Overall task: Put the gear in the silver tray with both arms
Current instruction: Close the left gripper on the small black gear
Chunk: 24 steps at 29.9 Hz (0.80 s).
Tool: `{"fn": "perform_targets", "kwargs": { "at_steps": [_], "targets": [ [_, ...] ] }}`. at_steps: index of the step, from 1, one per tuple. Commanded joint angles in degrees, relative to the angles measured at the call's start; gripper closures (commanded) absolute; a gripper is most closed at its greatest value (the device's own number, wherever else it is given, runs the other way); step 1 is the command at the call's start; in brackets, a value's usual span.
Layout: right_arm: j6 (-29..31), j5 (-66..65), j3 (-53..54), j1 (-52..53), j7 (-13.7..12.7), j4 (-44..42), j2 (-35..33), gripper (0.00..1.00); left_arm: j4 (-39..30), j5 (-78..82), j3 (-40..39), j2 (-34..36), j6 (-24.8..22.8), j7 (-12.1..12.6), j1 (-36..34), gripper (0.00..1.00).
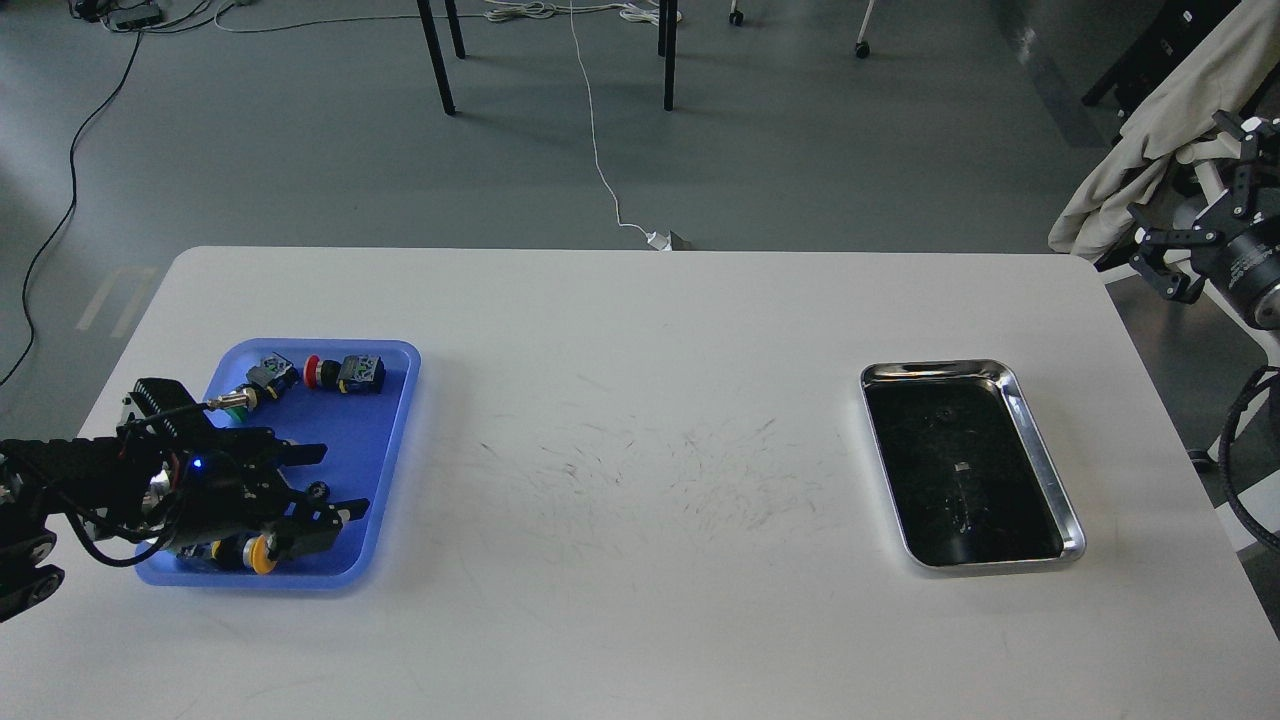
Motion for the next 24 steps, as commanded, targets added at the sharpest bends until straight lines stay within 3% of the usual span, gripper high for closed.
{"fn": "perform_targets", "kwargs": {
  "at_steps": [1, 14, 24],
  "targets": [
    [0.0, 0.5, 0.4, -0.2, 0.4, 0.1, 0.5, 0.01, 1.7, 2.1, 0.0, -0.6, 2.9, 0.0, 1.1, 0.22],
    [0.0, 0.4, 0.8, -0.2, 1.0, -0.2, 0.7, 0.01, 4.4, 2.6, 1.0, -0.7, 5.1, 0.0, 2.4, 0.31],
    [-0.5, 0.1, 0.6, -1.3, 1.1, -1.0, 1.3, 0.01, 4.0, 3.0, 1.0, -1.0, 5.5, 0.0, 2.3, 0.48]
  ]
}}
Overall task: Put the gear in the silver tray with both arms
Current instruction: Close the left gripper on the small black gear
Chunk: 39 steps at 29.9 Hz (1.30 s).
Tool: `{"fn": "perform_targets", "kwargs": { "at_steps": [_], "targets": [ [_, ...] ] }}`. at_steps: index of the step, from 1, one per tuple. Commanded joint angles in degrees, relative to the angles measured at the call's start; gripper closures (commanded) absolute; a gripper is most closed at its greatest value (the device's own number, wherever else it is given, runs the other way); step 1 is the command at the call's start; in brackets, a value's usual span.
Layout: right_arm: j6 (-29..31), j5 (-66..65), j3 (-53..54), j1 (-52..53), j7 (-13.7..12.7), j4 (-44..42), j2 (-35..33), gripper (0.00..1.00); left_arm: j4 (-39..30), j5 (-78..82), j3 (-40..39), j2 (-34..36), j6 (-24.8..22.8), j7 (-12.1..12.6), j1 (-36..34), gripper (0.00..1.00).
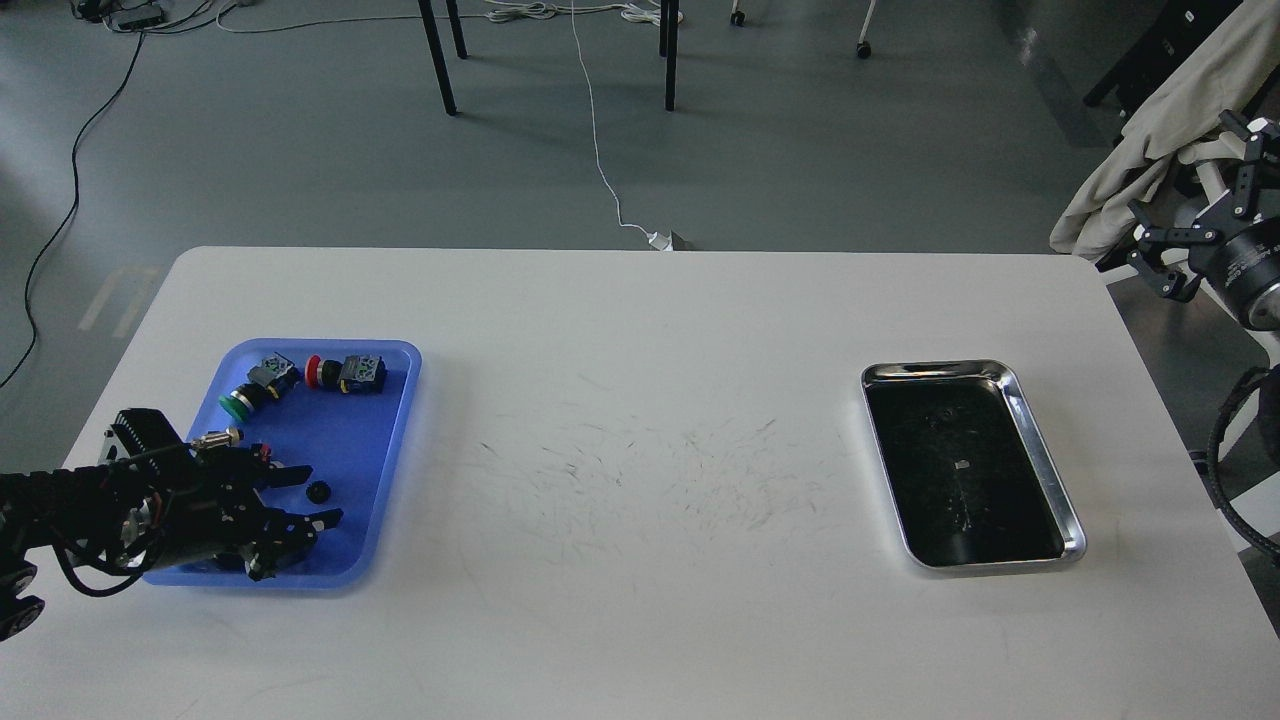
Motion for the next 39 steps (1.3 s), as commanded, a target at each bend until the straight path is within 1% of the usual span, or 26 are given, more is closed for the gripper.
{"fn": "perform_targets", "kwargs": {
  "at_steps": [1, 5, 9, 11, 15, 18, 21, 22, 25, 32, 39],
  "targets": [
    [-0.1, -0.1, -0.1, -0.6, 0.0, -0.7, 0.4, 0.01, -0.5, 0.0, -0.1, -0.1, 0.0, 0.0, -0.3, 0.49],
    [-0.1, -0.2, -0.1, -1.5, 0.0, -0.9, 0.8, 0.01, -0.3, 0.1, 0.0, -0.1, 0.0, 0.0, -0.4, 0.55],
    [-0.1, -0.2, -0.1, -1.7, 0.1, -0.9, 0.8, 0.01, -0.5, 0.2, 0.0, -0.1, 0.1, 0.0, -0.2, 0.57],
    [-0.1, -0.3, -0.1, -1.8, 0.1, -0.9, 0.8, 0.01, -0.5, 0.2, 0.1, -0.1, 0.1, 0.0, 0.0, 0.64],
    [-0.1, -0.3, -0.2, -1.8, 0.1, -0.9, 0.8, 0.01, -0.5, 0.3, 0.1, 0.0, 0.1, 0.0, 0.1, 0.66],
    [-0.1, -0.3, -0.2, -2.0, 0.2, -0.9, 0.8, 0.01, -0.5, 0.3, 0.1, 0.0, 0.1, 0.0, -0.1, 0.75],
    [-0.1, -0.4, -0.2, -2.5, 0.2, -0.9, 1.1, 0.01, -0.5, 0.4, 0.1, 0.0, 0.1, 0.0, -0.2, 0.78],
    [-0.1, -0.4, -0.1, -2.5, 0.2, -0.9, 1.1, 0.01, -0.6, 0.4, 0.1, 0.0, 0.1, 0.0, -0.1, 0.82],
    [-0.1, -0.4, -0.2, -2.6, 0.2, -0.9, 1.1, 0.01, -0.8, 0.4, 0.1, 0.1, 0.1, 0.0, -0.2, 0.88],
    [-0.1, -0.4, -0.2, -3.3, 0.4, -1.0, 1.1, 0.01, -2.9, -0.1, -0.1, 0.8, -0.3, 0.0, -0.7, 0.90],
    [0.1, -0.5, -0.3, -4.2, 0.5, -2.5, 1.3, 0.01, -5.1, -1.3, -0.3, 1.7, -1.0, 0.0, -3.6, 0.91]
  ]
}}
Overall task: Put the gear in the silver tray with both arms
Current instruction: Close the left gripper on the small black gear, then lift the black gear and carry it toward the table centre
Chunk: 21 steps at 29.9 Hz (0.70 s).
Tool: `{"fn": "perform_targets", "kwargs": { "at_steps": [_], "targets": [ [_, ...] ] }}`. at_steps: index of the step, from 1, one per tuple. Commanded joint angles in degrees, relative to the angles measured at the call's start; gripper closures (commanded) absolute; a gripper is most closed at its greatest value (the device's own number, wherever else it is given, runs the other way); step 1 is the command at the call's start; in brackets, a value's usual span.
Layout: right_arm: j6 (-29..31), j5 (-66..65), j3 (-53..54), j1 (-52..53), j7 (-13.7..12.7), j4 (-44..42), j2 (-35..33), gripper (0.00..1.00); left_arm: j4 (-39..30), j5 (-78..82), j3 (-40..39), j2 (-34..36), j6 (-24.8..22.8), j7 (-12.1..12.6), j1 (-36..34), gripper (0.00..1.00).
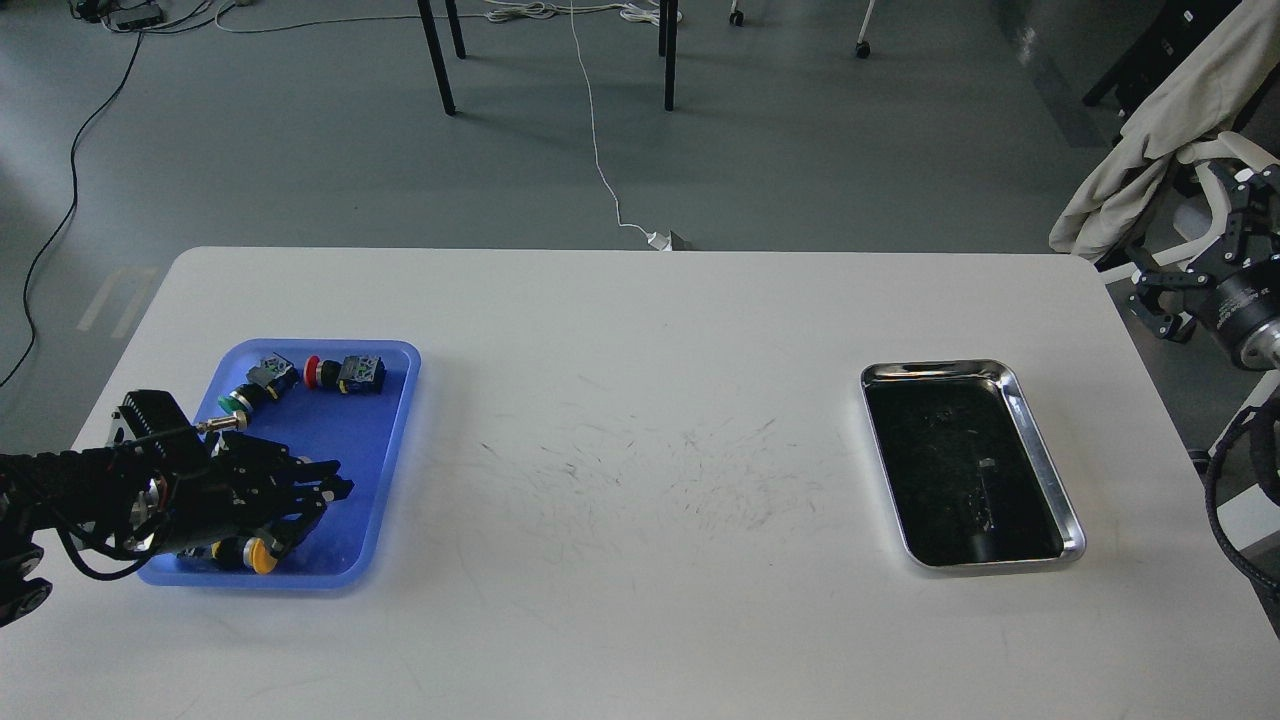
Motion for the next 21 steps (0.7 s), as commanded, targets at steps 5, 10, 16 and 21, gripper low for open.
{"fn": "perform_targets", "kwargs": {
  "at_steps": [5, 10, 16, 21],
  "targets": [
    [0.0, -0.1, -0.3, -0.5, 0.0, -0.7, 1.0, 0.01, -2.3, -4.0, -0.2, 0.1, -0.4, 0.0, -5.4, 0.91],
    [-0.8, -0.1, 0.4, -0.3, 0.0, -0.8, 2.4, 0.01, -3.8, -4.5, -0.3, -0.8, -1.8, 0.0, -10.6, 0.91],
    [-5.1, 0.2, 7.1, -0.3, -0.6, -0.3, 3.7, 0.01, -7.7, -4.5, -0.2, -8.0, -8.4, 0.0, -16.1, 0.91],
    [-5.6, 1.2, 11.1, -0.4, -1.0, -0.7, 5.8, 0.01, -7.5, -4.4, -0.1, -15.4, -11.0, 0.0, -16.9, 0.90]
  ]
}}
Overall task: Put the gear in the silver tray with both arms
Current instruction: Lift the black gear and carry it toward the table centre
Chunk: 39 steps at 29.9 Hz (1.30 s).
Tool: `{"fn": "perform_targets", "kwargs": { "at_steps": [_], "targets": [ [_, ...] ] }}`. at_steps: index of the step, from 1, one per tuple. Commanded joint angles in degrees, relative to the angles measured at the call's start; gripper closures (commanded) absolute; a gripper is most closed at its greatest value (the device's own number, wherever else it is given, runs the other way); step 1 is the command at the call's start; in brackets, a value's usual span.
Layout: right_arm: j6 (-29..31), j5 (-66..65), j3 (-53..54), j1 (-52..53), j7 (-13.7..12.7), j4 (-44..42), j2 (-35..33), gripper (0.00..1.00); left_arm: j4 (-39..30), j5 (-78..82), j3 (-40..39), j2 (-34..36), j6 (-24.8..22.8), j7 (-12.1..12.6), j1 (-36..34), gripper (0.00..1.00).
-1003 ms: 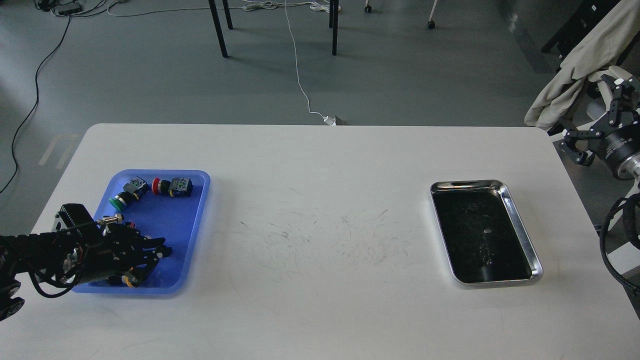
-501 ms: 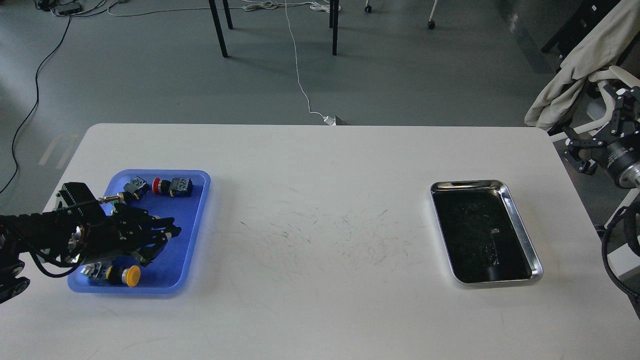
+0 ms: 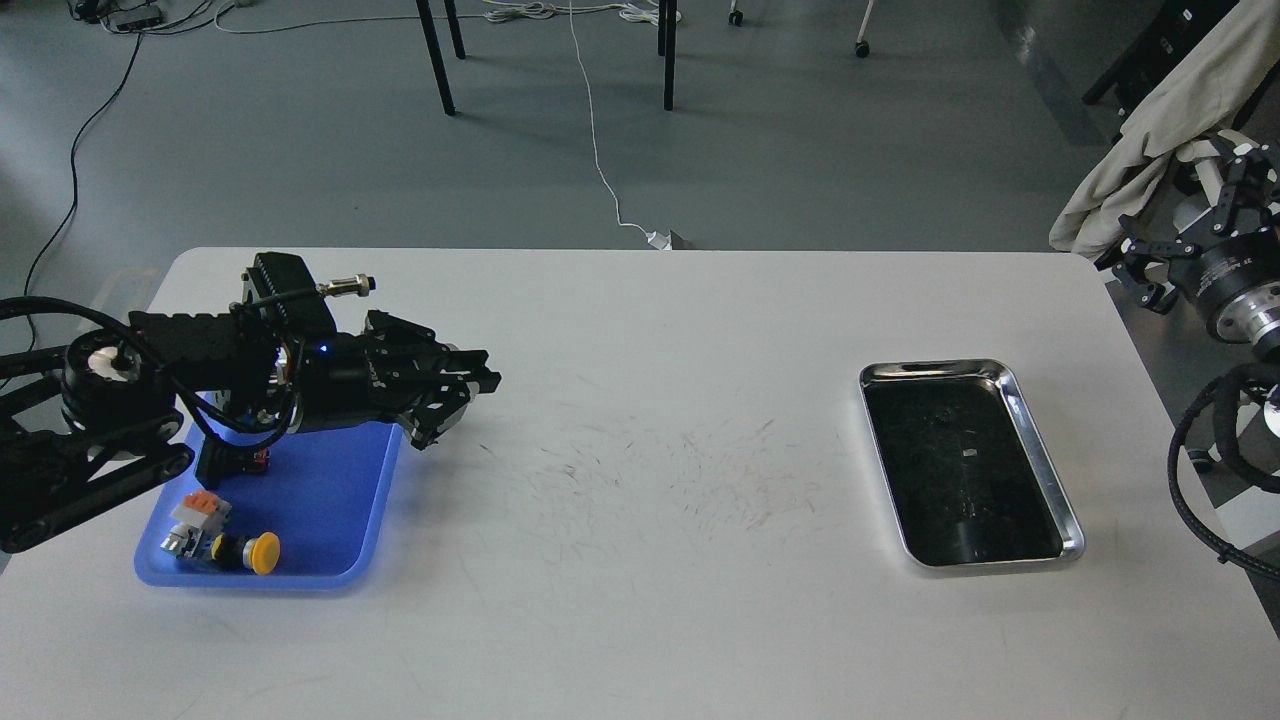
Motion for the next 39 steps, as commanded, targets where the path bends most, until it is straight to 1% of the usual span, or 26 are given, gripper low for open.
{"fn": "perform_targets", "kwargs": {
  "at_steps": [1, 4, 11, 15, 17, 21, 24, 31, 36, 39],
  "targets": [
    [-0.4, 1.4, 3.1, -0.1, -0.1, -0.2, 1.6, 0.01, 0.1, 0.2, 0.1, -5.0, -1.7, 0.0, -0.3, 0.90],
    [-0.5, 2.7, 5.0, -0.1, 0.0, -0.4, 2.7, 0.01, 0.1, 0.6, 0.1, -8.1, -2.9, 0.0, -0.4, 0.90],
    [-0.5, 2.7, 5.1, -0.1, 0.0, -2.3, 4.8, 0.01, 1.0, 0.6, 0.4, -13.2, -3.3, 0.0, -0.1, 0.90],
    [-0.5, 2.5, 5.0, -0.1, 0.1, -4.2, 6.3, 0.01, 1.2, 0.7, 0.4, -17.1, -5.3, 0.0, -0.2, 0.90],
    [-0.5, 2.5, 5.1, -0.1, 0.1, -4.3, 6.6, 0.01, 2.5, 0.8, 0.4, -18.7, -5.6, 0.0, -0.1, 0.89],
    [-0.6, 2.4, 5.1, -0.1, 0.1, -4.3, 7.4, 0.01, 3.9, 0.7, 1.6, -24.2, -6.4, 0.0, -0.8, 0.89],
    [-0.6, 2.2, 5.1, 0.0, 0.1, -4.4, 7.6, 0.01, 7.5, 0.8, 1.7, -26.2, -6.6, 0.0, -0.7, 0.88],
    [-0.5, 2.0, 5.0, 0.0, 0.0, -4.4, 7.6, 0.01, 15.4, 0.7, 3.0, -35.2, -6.7, 0.0, -0.9, 0.88],
    [-0.6, 2.0, 5.1, -0.1, 0.1, -4.5, 7.6, 0.01, 19.1, 0.3, 4.1, -41.0, -6.7, 0.0, -0.8, 0.88],
    [-0.6, 2.0, 5.0, -0.1, 0.1, -4.5, 7.8, 0.01, 22.2, 0.3, 4.1, -42.2, -6.7, 0.0, -0.5, 0.88]
  ]
}}
